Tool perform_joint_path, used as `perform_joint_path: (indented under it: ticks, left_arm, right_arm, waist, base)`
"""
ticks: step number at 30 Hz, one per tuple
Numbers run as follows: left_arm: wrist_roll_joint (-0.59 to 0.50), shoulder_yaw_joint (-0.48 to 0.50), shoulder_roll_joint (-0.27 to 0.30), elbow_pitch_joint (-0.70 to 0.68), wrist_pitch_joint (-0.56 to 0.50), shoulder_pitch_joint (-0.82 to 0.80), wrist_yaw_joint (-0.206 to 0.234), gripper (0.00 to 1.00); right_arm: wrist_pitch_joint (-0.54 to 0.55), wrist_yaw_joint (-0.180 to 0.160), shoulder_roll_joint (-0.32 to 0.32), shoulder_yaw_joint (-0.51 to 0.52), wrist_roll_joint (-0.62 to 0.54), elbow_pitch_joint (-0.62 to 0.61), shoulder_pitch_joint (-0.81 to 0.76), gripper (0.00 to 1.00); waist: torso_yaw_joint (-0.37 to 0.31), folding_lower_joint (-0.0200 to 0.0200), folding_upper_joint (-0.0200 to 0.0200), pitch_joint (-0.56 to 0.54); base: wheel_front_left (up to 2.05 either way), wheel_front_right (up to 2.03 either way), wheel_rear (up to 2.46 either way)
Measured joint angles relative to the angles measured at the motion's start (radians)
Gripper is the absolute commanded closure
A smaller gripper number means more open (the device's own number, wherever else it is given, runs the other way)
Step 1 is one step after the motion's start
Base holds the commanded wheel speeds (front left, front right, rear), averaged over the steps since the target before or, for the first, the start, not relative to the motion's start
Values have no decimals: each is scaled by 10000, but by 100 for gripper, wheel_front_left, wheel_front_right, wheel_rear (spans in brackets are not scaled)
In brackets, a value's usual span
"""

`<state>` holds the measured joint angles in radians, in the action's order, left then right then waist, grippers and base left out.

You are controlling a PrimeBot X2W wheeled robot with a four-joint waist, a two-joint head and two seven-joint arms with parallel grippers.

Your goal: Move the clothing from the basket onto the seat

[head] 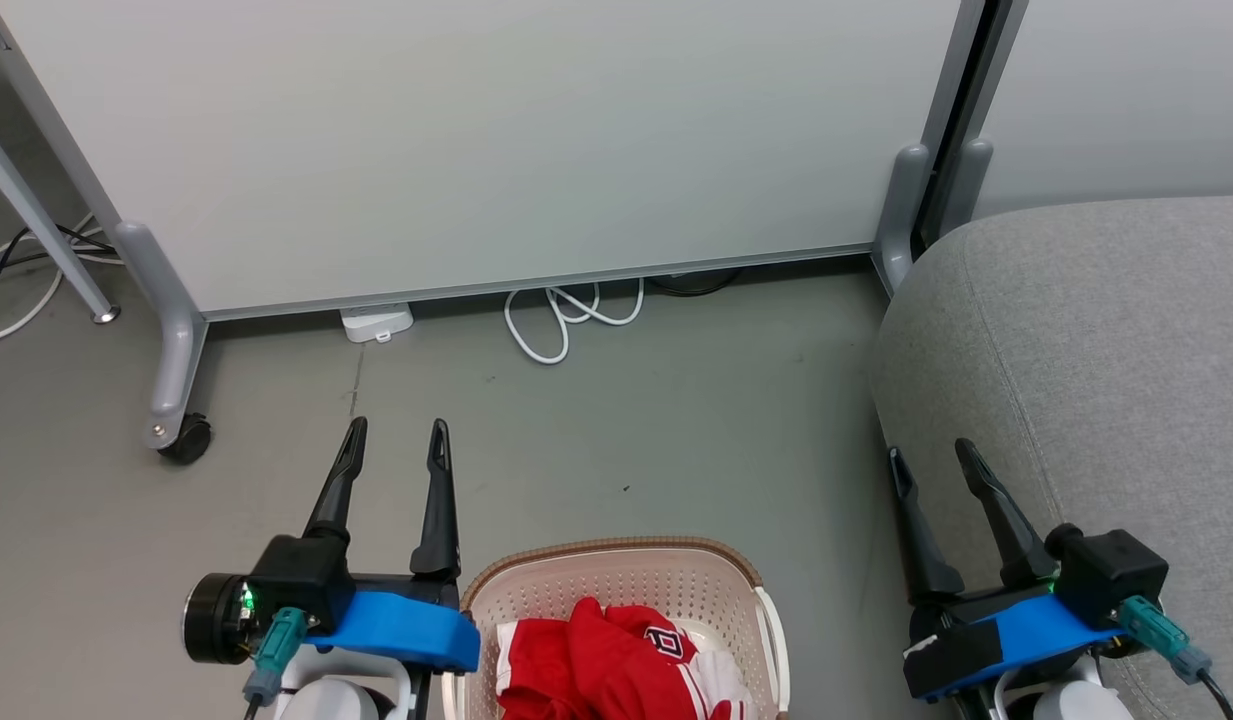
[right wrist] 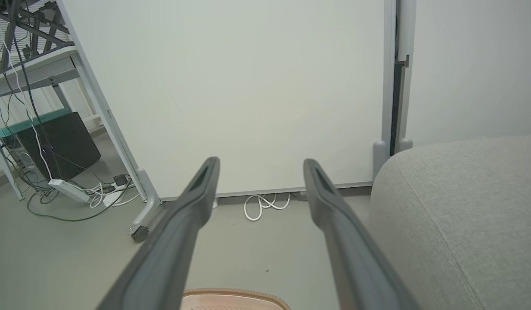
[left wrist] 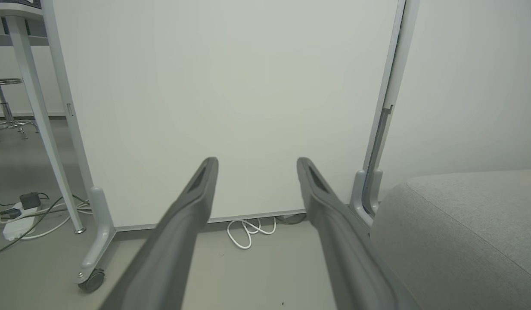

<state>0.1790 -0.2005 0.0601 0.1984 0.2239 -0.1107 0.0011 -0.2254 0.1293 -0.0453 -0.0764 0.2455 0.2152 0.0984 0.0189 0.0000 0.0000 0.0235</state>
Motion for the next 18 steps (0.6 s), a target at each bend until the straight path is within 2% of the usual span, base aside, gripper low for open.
perform_joint_path:
  ticks: [18]
  left_arm:
    - [-1315,-140,-23,-42,347,0,0,0]
  right_arm:
    - [-328,0,-15,-201,-1289,117,16,0]
  waist:
    - [15,0,0,-11]
  base:
    - [0,0,0]
